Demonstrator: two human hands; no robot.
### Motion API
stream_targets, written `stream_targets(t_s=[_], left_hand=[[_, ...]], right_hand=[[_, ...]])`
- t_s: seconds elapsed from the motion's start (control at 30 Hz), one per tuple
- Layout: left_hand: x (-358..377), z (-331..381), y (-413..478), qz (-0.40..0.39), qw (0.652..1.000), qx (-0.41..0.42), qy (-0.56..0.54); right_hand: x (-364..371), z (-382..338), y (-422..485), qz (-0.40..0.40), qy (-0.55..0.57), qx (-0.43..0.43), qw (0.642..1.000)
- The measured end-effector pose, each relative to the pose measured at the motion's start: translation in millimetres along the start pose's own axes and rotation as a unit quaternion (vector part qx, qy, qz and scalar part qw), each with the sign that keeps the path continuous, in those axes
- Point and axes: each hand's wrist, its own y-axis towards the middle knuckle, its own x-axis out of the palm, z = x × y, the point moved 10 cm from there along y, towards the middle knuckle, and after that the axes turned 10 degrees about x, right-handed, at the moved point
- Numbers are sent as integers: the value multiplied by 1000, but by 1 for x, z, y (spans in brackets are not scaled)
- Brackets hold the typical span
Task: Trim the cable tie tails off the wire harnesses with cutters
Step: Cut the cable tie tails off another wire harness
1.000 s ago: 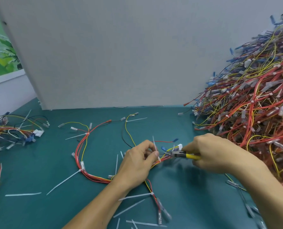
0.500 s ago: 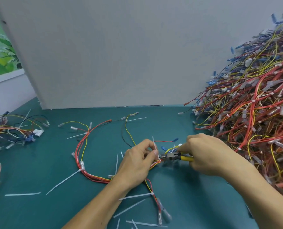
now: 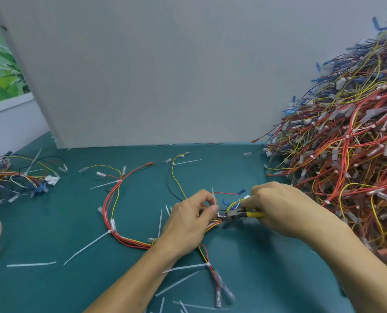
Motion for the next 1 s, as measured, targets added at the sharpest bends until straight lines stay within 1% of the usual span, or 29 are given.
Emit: stream_targets(t_s=[0.3,0.47,0.57,0.67,0.87,1.0], left_hand=[[2,2,0,-7,1000,8,6],[0,3,1,-3,999,21,30],[0,0,1,1,999,12,33],[0,-2,0,6,1000,-3,13],[-10,4,-2,51,999,13,2],[-36,15,1,120,993,22,-4]], right_hand=[[2,0,-1,-2,0,-19,1000],[6,1,-1,-17,7,-12,1000],[8,1,-1,-23,11,-6,1000],[8,2,-2,-29,11,8,999],[3,0,-5,-27,12,18,999],[0,1,-7,-48,27,44,998]])
